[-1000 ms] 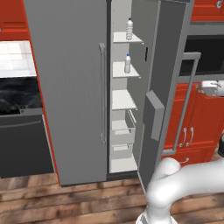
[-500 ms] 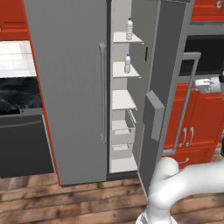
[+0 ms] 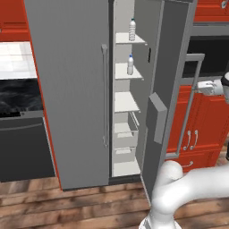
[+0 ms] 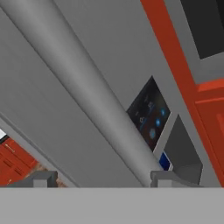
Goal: Take the bottled waters from the counter and place them in the freezer to freeze. Close the freezer door after placing the bottles.
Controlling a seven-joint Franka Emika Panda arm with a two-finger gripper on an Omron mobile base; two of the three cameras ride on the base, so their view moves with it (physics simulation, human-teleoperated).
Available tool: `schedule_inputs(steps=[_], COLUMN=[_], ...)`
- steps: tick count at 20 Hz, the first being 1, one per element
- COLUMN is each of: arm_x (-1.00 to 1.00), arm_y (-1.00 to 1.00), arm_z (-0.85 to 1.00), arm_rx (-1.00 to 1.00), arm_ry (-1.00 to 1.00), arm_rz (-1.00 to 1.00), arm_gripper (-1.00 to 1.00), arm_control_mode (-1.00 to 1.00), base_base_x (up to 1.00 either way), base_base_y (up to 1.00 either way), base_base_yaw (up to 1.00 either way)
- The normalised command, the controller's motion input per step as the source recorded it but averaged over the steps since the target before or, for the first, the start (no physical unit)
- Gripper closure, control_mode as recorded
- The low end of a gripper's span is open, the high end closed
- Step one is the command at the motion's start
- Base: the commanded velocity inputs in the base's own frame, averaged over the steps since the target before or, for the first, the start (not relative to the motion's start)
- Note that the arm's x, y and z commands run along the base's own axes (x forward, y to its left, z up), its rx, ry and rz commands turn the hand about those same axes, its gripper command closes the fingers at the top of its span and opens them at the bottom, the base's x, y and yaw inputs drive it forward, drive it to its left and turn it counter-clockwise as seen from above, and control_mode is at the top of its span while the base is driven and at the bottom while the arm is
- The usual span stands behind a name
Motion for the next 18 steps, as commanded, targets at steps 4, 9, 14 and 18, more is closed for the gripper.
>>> schedule_inputs(steps=[4, 9, 14, 18], arm_x=[0.18, 0.45, 0.46, 0.59], arm_y=[0.67, 1.00, 1.00, 1.00], arm_z=[-0.04, -0.04, -0.02, -0.03], arm_rx=[0.00, 0.00, -0.01, 0.00], arm_ry=[0.00, 0.00, -0.03, -0.03], arm_rz=[0.00, -0.03, -0.05, -0.07], arm_gripper=[-1.00, -1.00, -1.00, -1.00], arm_control_mode=[-1.00, -1.00, -1.00, -1.00], base_base_x=[0.00, 0.00, 0.00, 0.00], base_base_y=[0.00, 0.00, 0.00, 0.00], base_base_yaw=[0.00, 0.00, 0.00, 0.00])
